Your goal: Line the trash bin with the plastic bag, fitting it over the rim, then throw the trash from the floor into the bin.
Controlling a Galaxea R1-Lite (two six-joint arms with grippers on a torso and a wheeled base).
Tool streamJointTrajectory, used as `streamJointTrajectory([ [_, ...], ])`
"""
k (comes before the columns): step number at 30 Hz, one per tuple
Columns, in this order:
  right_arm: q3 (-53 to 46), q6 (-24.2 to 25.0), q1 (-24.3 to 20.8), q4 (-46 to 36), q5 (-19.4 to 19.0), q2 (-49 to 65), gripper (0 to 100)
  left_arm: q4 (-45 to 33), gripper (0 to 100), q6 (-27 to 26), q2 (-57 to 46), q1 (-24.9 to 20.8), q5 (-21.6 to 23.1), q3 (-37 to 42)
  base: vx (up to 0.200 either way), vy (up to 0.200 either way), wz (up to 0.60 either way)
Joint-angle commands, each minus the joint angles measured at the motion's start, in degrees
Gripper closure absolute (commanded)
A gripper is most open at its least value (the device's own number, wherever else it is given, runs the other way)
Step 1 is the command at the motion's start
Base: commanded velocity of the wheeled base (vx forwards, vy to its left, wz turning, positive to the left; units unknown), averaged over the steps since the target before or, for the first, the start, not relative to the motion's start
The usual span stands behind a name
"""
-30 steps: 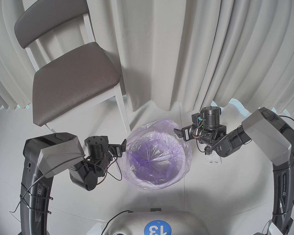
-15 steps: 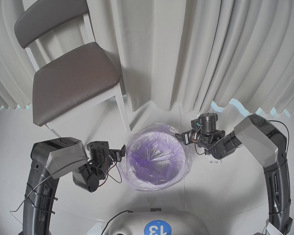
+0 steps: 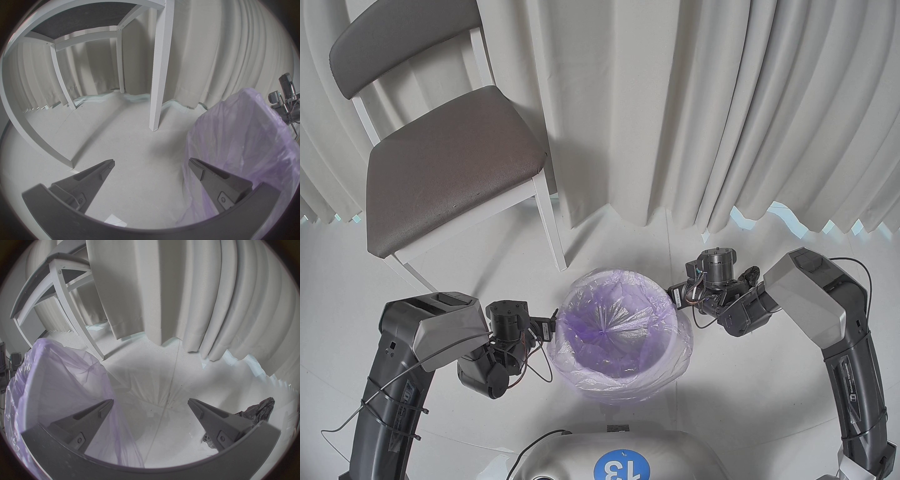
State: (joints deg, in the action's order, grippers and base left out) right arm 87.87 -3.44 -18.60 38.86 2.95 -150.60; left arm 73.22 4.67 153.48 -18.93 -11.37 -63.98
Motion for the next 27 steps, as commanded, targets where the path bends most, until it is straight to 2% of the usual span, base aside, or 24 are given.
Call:
streamJointTrajectory([
  [1, 1.08, 0.01, -0.03, 0.25, -0.05, -1.36, 0, 0.08, 0, 0.16, 1.56, 0.39, -0.23, -1.33, 0.0, 0.0, 0.0],
  [8, -3.85, -0.17, 1.82, -0.54, 0.04, 7.52, 0, 0.0, 0, 0.43, -7.05, 1.35, 0.48, 3.95, 0.0, 0.0, 0.0],
  [12, -10.0, -3.59, 3.49, -1.95, 0.39, 14.11, 0, -0.27, 0, 0.16, -12.24, 2.32, 3.46, 8.43, 0.0, 0.0, 0.0],
  [13, -13.43, -7.28, 4.19, -1.69, 1.0, 16.48, 0, -0.27, 0, 0.08, -14.17, 3.29, 5.57, 10.54, 0.0, 0.0, 0.0],
  [14, -15.89, -8.69, 4.28, -1.33, 1.09, 18.15, 0, -0.27, 0, -0.1, -15.05, 3.99, 7.16, 12.12, 0.0, 0.0, 0.0],
  [15, -16.24, -8.78, 4.28, -1.33, 1.09, 18.42, 0, -0.27, 0, -0.1, -15.05, 3.99, 7.16, 12.12, 0.0, 0.0, 0.0],
  [18, -24.85, -10.1, 3.93, -1.51, 1.0, 23.07, 0, 0.35, 0, -0.8, -16.99, 5.13, 14.98, 18.45, 0.0, 0.0, 0.0],
  [20, -28.72, -10.27, 3.57, -1.16, 0.83, 24.39, 0, 0.52, 0, -2.65, -17.25, 5.22, 18.23, 20.91, 0.0, 0.0, 0.0],
  [21, -28.72, -10.27, 3.57, -1.16, 0.83, 24.39, 0, 0.52, 0, -2.65, -17.25, 5.22, 18.23, 20.91, 0.0, 0.0, 0.0],
  [23, -33.82, -10.36, 2.87, -1.07, 0.39, 26.59, 0, 1.05, 0, -5.9, -16.81, 5.13, 19.64, 22.93, 0.0, 0.0, 0.0],
  [27, -38.48, -10.27, 2.43, -0.89, 0.21, 27.82, 0, 1.49, 0, -7.39, -15.84, 4.61, 19.99, 24.43, 0.0, 0.0, 0.0],
])
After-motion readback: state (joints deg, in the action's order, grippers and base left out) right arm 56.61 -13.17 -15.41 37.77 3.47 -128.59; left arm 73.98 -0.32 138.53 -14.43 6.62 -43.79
